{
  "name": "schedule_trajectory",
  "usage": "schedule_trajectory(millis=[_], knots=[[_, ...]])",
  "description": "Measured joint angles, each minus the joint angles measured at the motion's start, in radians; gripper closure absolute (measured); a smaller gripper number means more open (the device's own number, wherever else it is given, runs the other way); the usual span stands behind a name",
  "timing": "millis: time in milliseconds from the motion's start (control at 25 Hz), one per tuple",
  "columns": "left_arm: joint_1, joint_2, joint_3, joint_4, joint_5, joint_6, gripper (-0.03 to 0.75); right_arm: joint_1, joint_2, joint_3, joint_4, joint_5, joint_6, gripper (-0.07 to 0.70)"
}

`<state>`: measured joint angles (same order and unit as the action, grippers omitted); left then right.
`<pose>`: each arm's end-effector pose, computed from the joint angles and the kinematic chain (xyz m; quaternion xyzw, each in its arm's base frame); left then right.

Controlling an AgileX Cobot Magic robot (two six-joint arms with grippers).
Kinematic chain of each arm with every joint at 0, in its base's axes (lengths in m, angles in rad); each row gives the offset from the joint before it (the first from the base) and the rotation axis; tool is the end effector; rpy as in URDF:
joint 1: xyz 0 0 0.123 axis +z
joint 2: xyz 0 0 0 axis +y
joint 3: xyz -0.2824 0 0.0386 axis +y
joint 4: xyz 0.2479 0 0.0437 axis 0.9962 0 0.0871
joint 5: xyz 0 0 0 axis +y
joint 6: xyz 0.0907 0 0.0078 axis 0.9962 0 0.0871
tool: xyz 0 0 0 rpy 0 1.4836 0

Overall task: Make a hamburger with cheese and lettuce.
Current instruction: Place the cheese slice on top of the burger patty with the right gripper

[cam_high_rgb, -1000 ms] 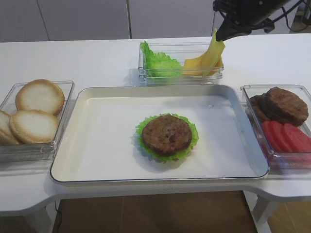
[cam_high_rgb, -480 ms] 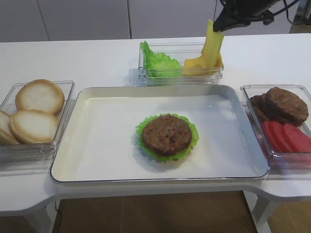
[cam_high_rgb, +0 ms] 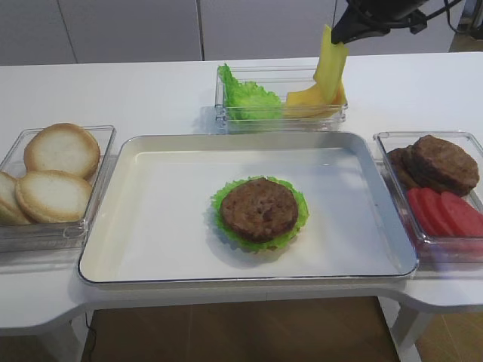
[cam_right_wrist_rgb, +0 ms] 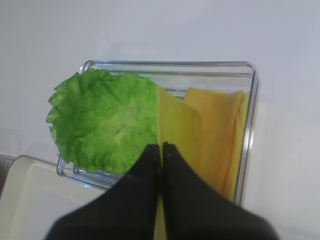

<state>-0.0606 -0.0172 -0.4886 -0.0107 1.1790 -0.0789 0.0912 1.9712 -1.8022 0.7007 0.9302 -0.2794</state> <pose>-0.0116 -0.0002 0.2646 -0.0075 0.8812 -0.0383 0.4712 0.4408 0.0876 0.3093 -0.0471 0.9097 0.2953 0.2880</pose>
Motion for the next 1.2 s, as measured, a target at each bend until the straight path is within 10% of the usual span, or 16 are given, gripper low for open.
schedule_trajectory(millis=[1200], knots=[[0.000, 0.000, 0.000, 0.000, 0.000, 0.000, 0.300, 0.000, -0.004, 0.000, 0.052, 0.060, -0.008, 0.626]])
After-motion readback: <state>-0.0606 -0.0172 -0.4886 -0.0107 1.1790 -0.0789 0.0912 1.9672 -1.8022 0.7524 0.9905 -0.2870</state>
